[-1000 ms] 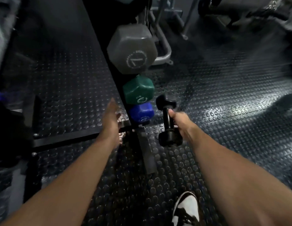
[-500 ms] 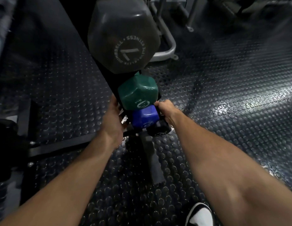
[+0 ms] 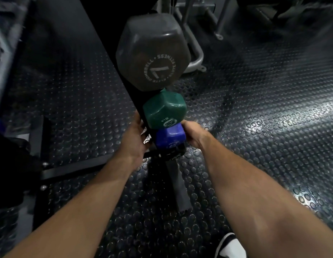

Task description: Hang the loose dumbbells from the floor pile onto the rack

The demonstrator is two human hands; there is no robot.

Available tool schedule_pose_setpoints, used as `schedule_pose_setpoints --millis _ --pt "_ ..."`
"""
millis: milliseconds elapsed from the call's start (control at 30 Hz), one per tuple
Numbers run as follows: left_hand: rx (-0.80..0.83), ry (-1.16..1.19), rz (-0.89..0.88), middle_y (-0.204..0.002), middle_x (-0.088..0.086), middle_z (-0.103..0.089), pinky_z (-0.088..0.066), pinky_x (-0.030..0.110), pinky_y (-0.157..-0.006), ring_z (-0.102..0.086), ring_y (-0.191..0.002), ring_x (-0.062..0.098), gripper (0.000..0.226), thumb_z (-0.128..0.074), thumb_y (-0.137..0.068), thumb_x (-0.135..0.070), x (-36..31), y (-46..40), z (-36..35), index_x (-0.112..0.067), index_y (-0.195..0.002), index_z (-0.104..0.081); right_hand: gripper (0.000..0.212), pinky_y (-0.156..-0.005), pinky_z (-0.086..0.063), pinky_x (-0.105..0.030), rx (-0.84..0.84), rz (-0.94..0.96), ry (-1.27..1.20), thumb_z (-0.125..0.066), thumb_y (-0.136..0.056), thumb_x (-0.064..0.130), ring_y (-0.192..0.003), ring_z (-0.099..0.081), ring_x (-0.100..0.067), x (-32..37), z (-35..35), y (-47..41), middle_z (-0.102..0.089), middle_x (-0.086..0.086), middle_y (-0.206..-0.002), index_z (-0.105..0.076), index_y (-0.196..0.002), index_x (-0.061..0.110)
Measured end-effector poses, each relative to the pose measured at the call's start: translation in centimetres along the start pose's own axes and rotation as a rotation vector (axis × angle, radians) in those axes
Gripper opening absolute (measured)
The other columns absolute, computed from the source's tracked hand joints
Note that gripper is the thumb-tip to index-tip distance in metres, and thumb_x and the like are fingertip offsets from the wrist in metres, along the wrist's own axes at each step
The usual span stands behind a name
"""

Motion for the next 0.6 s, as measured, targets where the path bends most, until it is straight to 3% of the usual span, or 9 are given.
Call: schedule_pose_setpoints --millis 100,233,367,433,500,600 --pt "0.009 -0.005 -0.003 -0.12 -0.01 -0.07 -0.056 0.022 -0.056 -0.066 -0.107 0.011 0.032 -0.039 -0.106 -0.05 0.0 0.2 -0.1 -0.039 -0.105 -0.069 0.056 -0.087 -0.057 -0.041 0.007 0.01 0.007 -0.055 -0.098 0.06 -0.093 -0.072 -0.027 -0.3 0.1 -0.2 -0.077 -0.013 -0.111 -0.072 -0.114 0.009" --pt "-0.015 -0.016 0.009 -0.127 -0.008 -0.07 -0.056 0.026 -0.066 -0.067 -0.11 0.011 0.03 -0.042 -0.105 -0.05 0.1 0.1 -0.1 -0.037 -0.11 -0.069 0.069 -0.108 -0.048 -0.049 0.008 0.023 0.032 -0.049 -0.095 0.071 -0.107 -0.073 -0.031 0.0 -0.1 0.5 -0.077 -0.014 -0.114 -0.073 -0.119 0.01" --pt "-0.062 -0.047 0.006 -0.121 -0.002 -0.072 -0.051 0.034 -0.079 -0.067 -0.103 0.013 0.026 -0.045 -0.106 -0.044 -0.1 0.2 0.0 -0.035 -0.1 -0.068 0.072 -0.106 -0.05 -0.048 -0.063 0.085 0.022 -0.039 -0.098 0.071 -0.112 -0.07 -0.033 1.2 -0.8 3.6 -0.077 -0.014 -0.111 -0.073 -0.114 0.01" --pt "-0.072 -0.088 0.0 -0.113 -0.007 -0.072 -0.049 0.039 -0.094 -0.065 -0.107 0.013 0.027 -0.043 -0.106 -0.047 -0.9 0.7 0.0 -0.038 -0.097 -0.067 0.075 -0.107 -0.048 -0.051 -0.09 0.124 0.051 -0.037 -0.099 0.07 -0.115 -0.068 -0.034 1.9 -0.7 4.9 -0.072 -0.018 -0.122 -0.07 -0.122 0.007" --pt "-0.071 -0.138 -0.003 -0.106 -0.013 -0.069 -0.046 0.041 -0.1 -0.063 -0.113 0.017 0.03 -0.041 -0.105 -0.053 -2.2 1.5 -0.2 -0.04 -0.095 -0.066 0.072 -0.104 -0.05 -0.049 -0.113 0.154 0.097 -0.037 -0.098 0.071 -0.112 -0.069 -0.032 2.9 -0.6 6.4 -0.074 -0.015 -0.119 -0.071 -0.12 0.012" --pt "-0.123 -0.227 0.001 -0.125 -0.001 -0.07 -0.047 0.048 -0.106 -0.061 -0.122 0.027 0.046 -0.038 -0.101 -0.064 -3.1 2.7 0.6 -0.033 -0.113 -0.069 0.062 -0.093 -0.054 -0.043 -0.134 0.181 0.17 -0.04 -0.101 0.063 -0.102 -0.07 -0.023 3.1 -0.3 8.6 -0.075 -0.012 -0.11 -0.071 -0.116 0.011"
Point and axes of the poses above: each hand's wrist, its own y-axis away from the middle knuckle, its own z-axis out of the back of the hand, x = y × z, the point moved 2 cm from there along -y, towards the middle knuckle
